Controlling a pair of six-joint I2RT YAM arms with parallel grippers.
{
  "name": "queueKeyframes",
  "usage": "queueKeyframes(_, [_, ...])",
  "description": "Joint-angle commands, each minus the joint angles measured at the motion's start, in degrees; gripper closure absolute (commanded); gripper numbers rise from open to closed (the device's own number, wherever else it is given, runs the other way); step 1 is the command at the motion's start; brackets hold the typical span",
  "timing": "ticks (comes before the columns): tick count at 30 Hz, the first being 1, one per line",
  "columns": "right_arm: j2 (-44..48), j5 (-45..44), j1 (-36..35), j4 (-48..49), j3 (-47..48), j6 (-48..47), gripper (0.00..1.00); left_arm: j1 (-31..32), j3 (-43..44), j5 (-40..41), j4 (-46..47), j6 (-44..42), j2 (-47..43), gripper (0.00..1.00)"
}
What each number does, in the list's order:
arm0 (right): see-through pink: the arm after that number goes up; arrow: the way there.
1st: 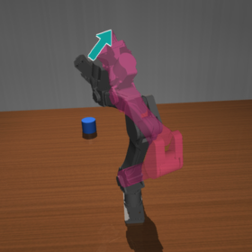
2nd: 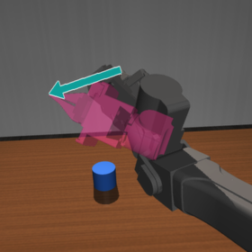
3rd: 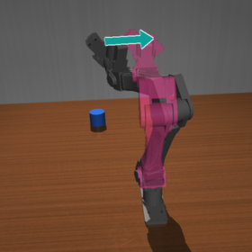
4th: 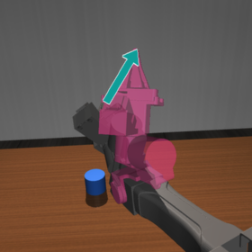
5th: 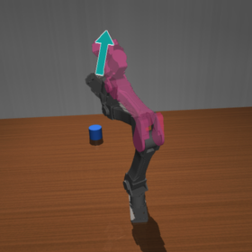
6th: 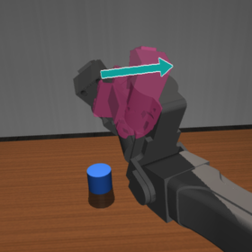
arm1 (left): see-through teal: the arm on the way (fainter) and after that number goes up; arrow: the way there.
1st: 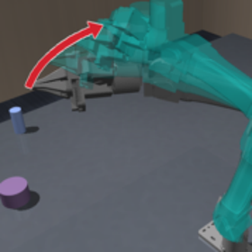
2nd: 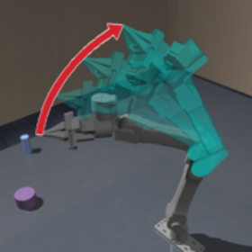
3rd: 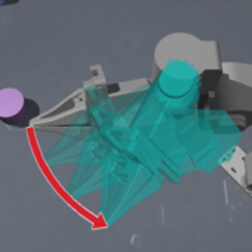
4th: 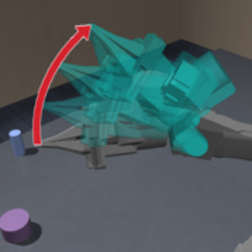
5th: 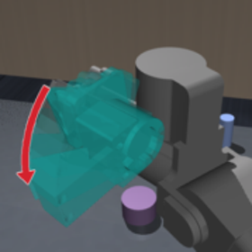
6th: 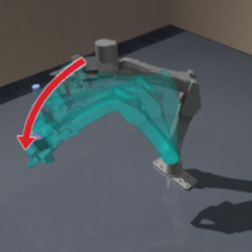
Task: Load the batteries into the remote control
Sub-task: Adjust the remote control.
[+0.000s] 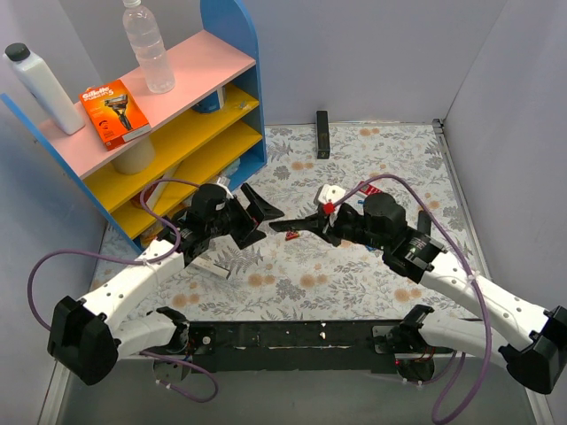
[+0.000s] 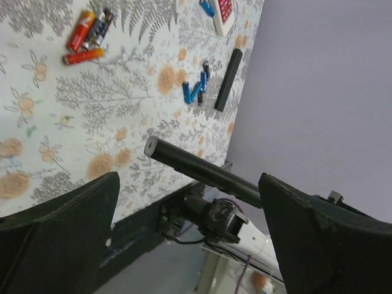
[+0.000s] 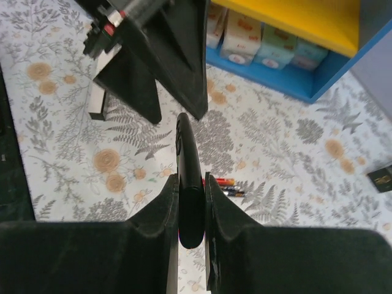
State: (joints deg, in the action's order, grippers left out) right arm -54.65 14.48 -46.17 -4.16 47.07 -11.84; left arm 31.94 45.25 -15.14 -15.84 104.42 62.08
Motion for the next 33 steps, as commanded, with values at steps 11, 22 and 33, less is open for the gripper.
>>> queueKeyframes(11, [-4.41,-24.31,-17.45,8.91,2.85,-19.97,0.99,-0.04,1.59,-7.54,5.72,22.66,2.78,0.10])
queueKeyframes(22, [-6.34,-32.58,-25.72,11.19,1.97,-26.66,0.99,-0.13,-1.92,-9.91,8.98,27.15,4.71,0.22])
queueKeyframes(33, [-7.75,-36.19,-30.46,9.00,1.27,-29.03,0.99,-0.13,-3.50,-9.39,12.93,30.05,4.63,0.66])
